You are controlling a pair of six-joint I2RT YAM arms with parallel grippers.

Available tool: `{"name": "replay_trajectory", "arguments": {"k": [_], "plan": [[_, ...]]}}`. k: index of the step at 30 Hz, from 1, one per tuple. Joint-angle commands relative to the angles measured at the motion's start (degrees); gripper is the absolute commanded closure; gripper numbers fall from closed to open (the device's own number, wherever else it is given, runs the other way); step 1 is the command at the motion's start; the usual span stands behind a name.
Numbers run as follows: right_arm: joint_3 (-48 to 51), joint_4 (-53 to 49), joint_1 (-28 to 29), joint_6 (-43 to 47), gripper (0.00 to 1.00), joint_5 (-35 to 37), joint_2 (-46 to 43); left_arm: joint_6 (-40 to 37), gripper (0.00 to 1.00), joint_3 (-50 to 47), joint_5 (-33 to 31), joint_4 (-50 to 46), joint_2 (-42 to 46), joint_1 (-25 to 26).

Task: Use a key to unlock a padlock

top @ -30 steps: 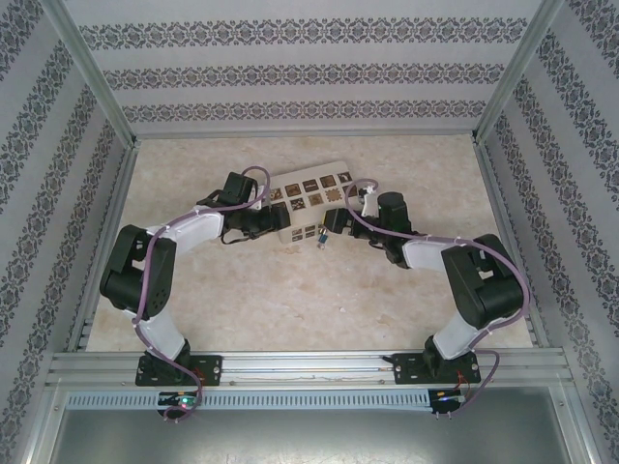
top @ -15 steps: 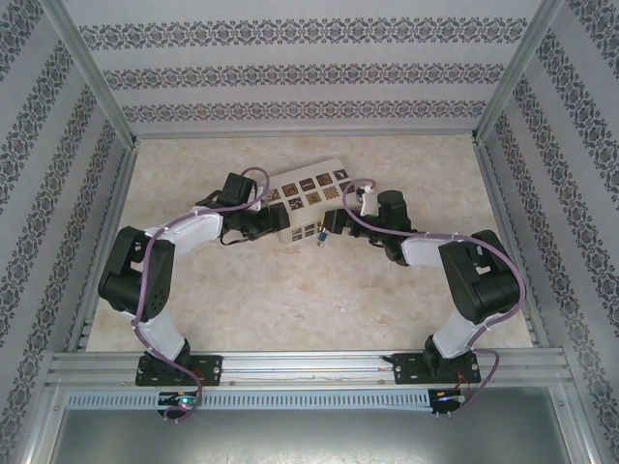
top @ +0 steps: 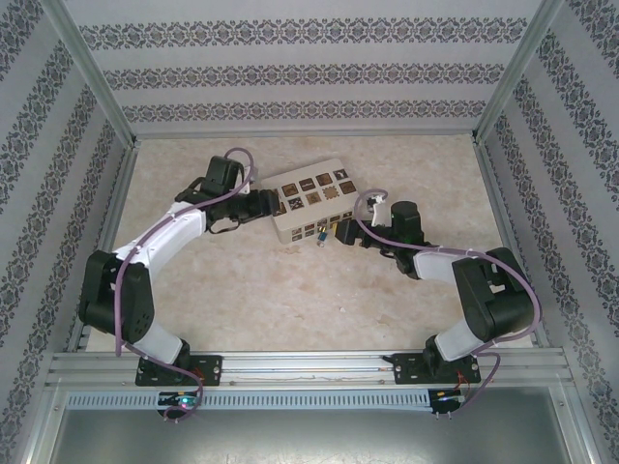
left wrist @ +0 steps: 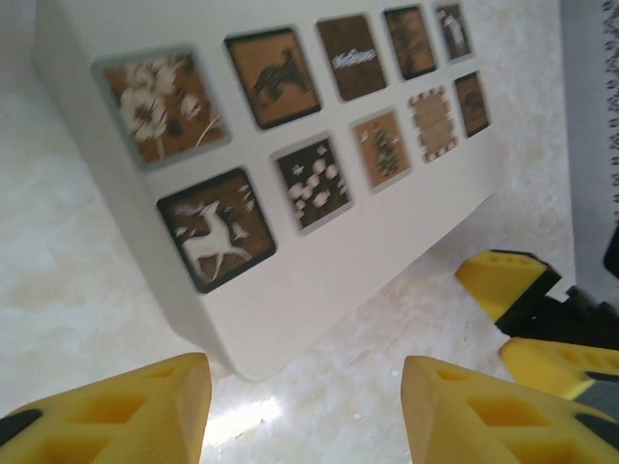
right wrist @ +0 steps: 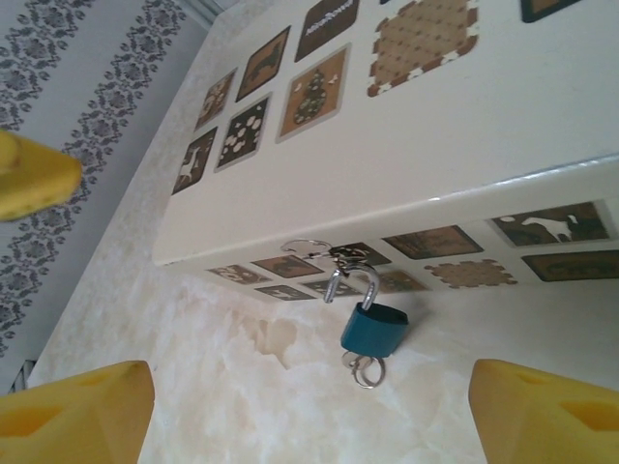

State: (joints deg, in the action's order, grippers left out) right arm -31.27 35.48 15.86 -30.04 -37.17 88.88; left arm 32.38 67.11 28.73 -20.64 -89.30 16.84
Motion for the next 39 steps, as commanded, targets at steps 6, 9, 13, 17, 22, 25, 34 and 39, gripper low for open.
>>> {"name": "replay_trajectory", "arguments": {"k": [6,9,13,17,22,25,34,39], "plan": [[-0.18,9.58,1.17,-1.73,0.22,-2.07,5.95,-1.61,0.57,7.34,4.74,-3.7,-3.93,-0.24],[-0.54,11.71,1.67,-2.34,0.23,-1.59,8.15,-1.96,0.6,10.07,6.55,-4.04,-6.95,-0.06],[-1.63,13.05,2.32,-2.35,0.24,-1.68,10.87,-2.88,0.63,13.95,8.28,-5.1,-11.25,0.47],[-2.95,14.23,2.71,-2.39,0.25,-1.95,13.66,-3.24,0.64,17.3,9.7,-5.61,-15.25,0.96],[-4.87,16.35,2.95,-3.17,0.26,-2.46,16.79,-4.23,0.66,21.78,10.86,-6.92,-20.22,1.26],[-6.23,17.02,3.13,-3.62,0.28,-3.06,18.65,-4.69,0.66,23.75,11.07,-7.63,-22.71,1.35],[-8.85,17.73,3.83,-3.62,0.3,-3.59,22.23,-5.01,0.67,24.38,10.83,-7.74,-26.51,1.42],[-9.25,19.33,4.01,-3.94,0.32,-4.92,23.69,-5.1,0.68,23.51,10.39,-7.24,-27.11,1.45]]}}
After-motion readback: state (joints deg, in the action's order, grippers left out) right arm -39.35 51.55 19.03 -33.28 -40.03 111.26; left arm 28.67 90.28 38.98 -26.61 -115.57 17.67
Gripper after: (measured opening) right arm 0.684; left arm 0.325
